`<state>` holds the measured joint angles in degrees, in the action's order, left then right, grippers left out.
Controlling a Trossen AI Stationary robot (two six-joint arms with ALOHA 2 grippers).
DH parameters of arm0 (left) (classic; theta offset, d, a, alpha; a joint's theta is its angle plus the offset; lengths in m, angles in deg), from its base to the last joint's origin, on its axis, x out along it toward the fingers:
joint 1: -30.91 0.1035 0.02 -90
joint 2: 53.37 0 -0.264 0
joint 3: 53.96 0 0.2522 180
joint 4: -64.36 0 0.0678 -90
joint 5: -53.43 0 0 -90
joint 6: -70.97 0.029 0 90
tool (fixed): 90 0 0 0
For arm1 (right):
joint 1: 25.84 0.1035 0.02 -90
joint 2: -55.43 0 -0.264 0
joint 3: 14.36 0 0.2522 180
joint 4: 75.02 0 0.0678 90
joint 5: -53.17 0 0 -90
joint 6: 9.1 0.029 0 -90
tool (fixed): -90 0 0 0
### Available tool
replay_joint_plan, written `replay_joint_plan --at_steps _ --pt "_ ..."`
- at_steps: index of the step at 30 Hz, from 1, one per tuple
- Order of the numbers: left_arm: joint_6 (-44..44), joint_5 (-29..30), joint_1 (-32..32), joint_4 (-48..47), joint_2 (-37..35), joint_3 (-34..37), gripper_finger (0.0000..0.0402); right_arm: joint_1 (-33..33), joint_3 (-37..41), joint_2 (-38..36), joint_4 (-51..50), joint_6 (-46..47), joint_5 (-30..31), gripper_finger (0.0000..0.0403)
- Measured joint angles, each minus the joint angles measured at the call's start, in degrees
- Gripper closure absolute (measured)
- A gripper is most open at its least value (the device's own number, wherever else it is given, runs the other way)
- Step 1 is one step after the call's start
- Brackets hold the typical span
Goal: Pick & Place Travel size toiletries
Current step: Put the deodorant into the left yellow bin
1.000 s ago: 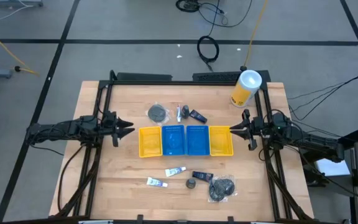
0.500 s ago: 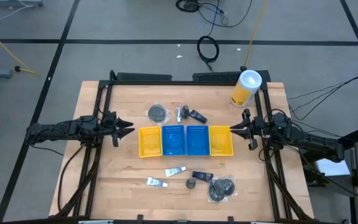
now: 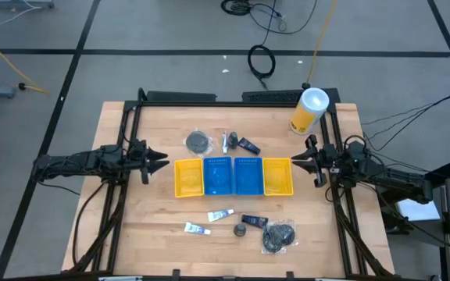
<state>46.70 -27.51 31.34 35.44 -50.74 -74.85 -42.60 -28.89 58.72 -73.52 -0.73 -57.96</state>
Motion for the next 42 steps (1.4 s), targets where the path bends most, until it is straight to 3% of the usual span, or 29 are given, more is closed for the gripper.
replay_joint_plan --at_steps 7,13,17,22,31,36,42 --pt "0.02 1.23 0.01 1.99 -0.01 0.00 0.0245 -0.04 0.00 0.60 6.62 4.58 5.62 0.0344" --pt "1.28 4.57 0.01 7.07 -0.01 -0.02 0.0245 3.61 -1.42 7.93 17.70 9.96 -2.40 0.0344" --pt "3.19 4.61 0.01 9.51 -0.01 -0.02 0.0245 10.30 -4.64 16.80 16.60 9.26 -2.49 0.0344" --pt "3.16 4.59 0.01 9.46 0.01 -0.02 0.0245 21.48 -10.11 30.56 20.72 5.12 2.53 0.0344" --pt "2.64 4.57 0.01 8.85 0.73 -0.02 0.0245 39.36 -21.73 54.71 20.53 -1.16 20.43 0.0344" --pt "0.46 4.57 0.01 8.90 3.96 -0.02 0.0245 44.39 -27.97 66.94 20.56 -2.46 25.42 0.0344" --pt "-0.57 4.57 0.01 9.81 9.47 -0.02 0.0245 45.83 -32.26 76.91 20.51 0.31 25.61 0.0343"
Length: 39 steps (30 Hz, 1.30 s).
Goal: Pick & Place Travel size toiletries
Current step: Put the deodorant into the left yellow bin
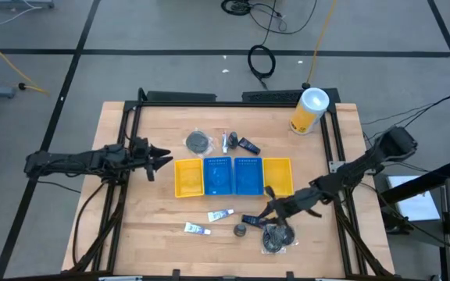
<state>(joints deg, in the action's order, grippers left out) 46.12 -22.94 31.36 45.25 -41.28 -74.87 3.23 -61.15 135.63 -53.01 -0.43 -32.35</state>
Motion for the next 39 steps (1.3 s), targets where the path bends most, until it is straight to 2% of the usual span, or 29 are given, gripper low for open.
replay_joint_plan --at_steps 5,14,18,21,24,39 --pt "0.33 0.00 0.00 4.18 4.62 0.00 0.0245 0.01 -2.37 3.43 -0.03 1.37 0.20 0.0320" --pt "0.77 -0.07 0.00 9.52 10.68 0.00 0.0245 0.39 -3.24 4.09 -0.42 2.38 0.64 0.0195" --pt "0.81 -0.07 0.00 10.60 12.22 0.00 0.0245 1.90 -3.24 4.09 -0.42 3.49 4.65 0.0163" --pt "1.04 -0.09 0.00 12.26 12.94 0.00 0.0245 2.68 -3.24 4.11 0.15 5.29 5.02 0.0152" --pt "1.99 -0.11 0.00 13.73 13.44 0.00 0.0245 3.65 -3.24 4.41 0.63 5.55 7.83 0.0150" --pt "3.07 -0.22 -0.02 15.09 13.43 0.00 0.0245 3.09 -11.89 16.63 -2.43 2.59 10.75 0.0149"
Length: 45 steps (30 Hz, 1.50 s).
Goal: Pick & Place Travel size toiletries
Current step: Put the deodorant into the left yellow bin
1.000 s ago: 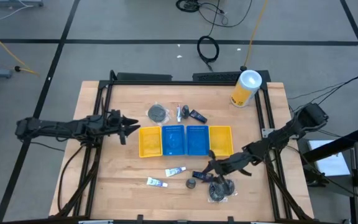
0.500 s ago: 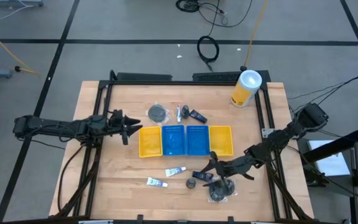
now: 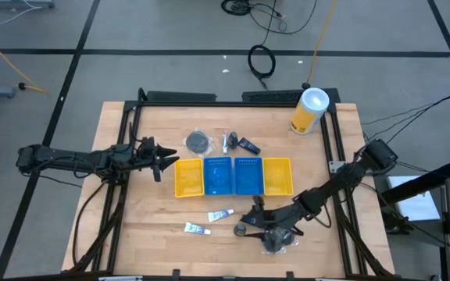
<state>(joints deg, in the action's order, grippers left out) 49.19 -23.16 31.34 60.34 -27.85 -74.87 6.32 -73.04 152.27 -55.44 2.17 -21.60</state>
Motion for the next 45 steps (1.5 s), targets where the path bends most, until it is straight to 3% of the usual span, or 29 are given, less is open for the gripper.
replay_joint_plan --at_steps 13,31,36,42,45 --pt "0.07 -0.02 0.00 0.00 0.00 0.00 0.0245 -2.76 -1.80 8.04 6.95 1.62 -0.41 0.0149" --pt "0.26 -0.02 0.00 -0.05 0.00 0.00 0.0245 -3.11 -1.77 8.00 7.15 3.04 -0.34 0.0152" --pt "0.28 -0.02 0.00 -0.05 0.00 0.00 0.0245 -3.11 -1.77 8.00 7.17 3.06 -0.52 0.0191" --pt "0.28 0.00 0.00 -0.05 0.00 0.00 0.0245 -3.37 -1.75 7.94 7.33 3.06 -3.48 0.0286" --pt "0.29 0.00 0.00 -0.07 0.00 0.00 0.0245 -3.45 -1.75 7.92 7.40 2.94 -3.44 0.0290"
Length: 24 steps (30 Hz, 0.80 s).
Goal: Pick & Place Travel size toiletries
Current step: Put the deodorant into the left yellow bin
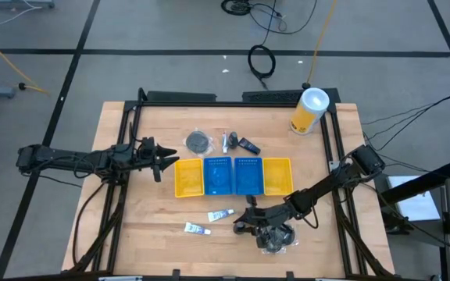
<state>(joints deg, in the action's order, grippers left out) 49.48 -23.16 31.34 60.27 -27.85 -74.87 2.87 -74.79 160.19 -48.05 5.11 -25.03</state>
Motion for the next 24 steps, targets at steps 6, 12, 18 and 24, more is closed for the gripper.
replay_joint_plan --at_steps 6,12,18,24 --pt "0.02 0.00 0.00 0.00 0.00 0.00 0.0245 -0.16 0.00 0.01 -0.01 -0.53 -0.07 0.0291" --pt "-0.21 -1.00 0.01 0.57 0.00 0.00 0.0245 -0.96 0.11 -1.00 0.40 -1.44 -1.75 0.0291" --pt "-0.23 -4.61 -0.71 4.96 -0.02 0.00 0.0245 -2.49 0.11 -4.36 -0.14 -2.08 -1.62 0.0291" --pt "-1.51 -5.77 -3.62 10.20 0.85 0.00 0.0245 -4.86 0.11 -11.05 -4.17 -4.98 -1.54 0.0291"
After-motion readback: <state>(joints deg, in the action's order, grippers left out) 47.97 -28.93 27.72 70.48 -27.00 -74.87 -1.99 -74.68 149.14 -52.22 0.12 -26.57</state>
